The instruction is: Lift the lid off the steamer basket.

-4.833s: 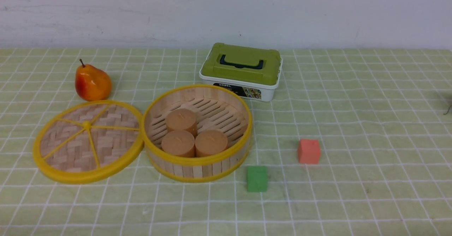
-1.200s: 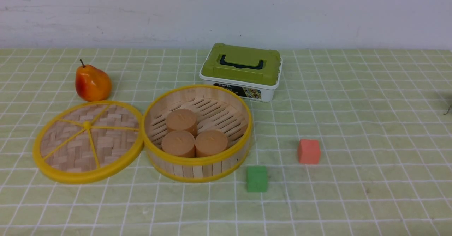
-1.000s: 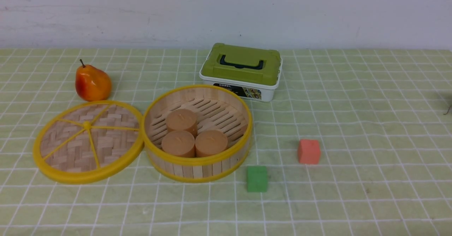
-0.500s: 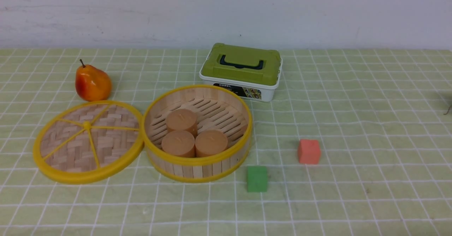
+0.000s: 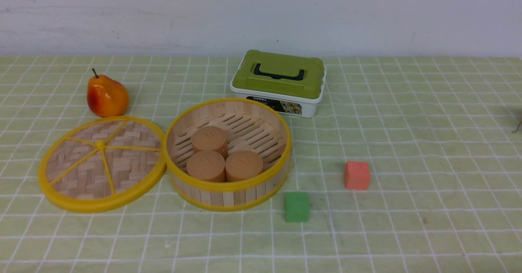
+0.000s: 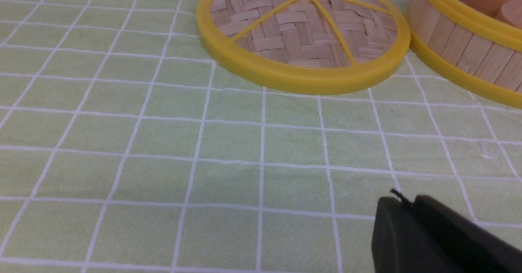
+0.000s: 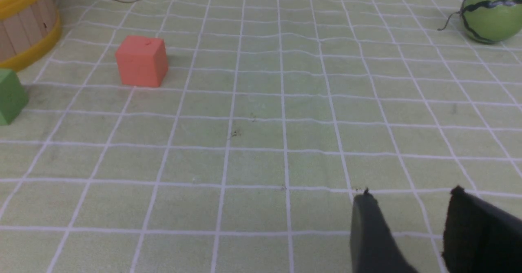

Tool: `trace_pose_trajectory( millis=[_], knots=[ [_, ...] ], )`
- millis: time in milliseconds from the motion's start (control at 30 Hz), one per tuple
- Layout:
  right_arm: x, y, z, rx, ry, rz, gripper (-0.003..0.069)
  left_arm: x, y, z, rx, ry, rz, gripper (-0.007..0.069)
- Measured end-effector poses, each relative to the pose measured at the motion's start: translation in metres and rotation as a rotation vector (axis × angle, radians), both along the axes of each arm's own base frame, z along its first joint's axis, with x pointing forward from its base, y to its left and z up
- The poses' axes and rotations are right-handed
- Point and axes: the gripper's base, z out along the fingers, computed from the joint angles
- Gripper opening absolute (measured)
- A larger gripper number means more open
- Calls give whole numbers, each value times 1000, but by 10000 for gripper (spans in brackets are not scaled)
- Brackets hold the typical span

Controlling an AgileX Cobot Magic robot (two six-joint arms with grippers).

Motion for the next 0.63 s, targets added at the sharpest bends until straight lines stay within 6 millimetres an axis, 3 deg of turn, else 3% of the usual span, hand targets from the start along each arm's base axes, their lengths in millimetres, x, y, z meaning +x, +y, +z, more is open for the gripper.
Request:
trace_pose_trajectory(
  millis=[633],
  knots=[
    [0, 0, 0, 0, 0, 0, 241, 0, 0, 0, 0, 0, 0, 62]
  ],
)
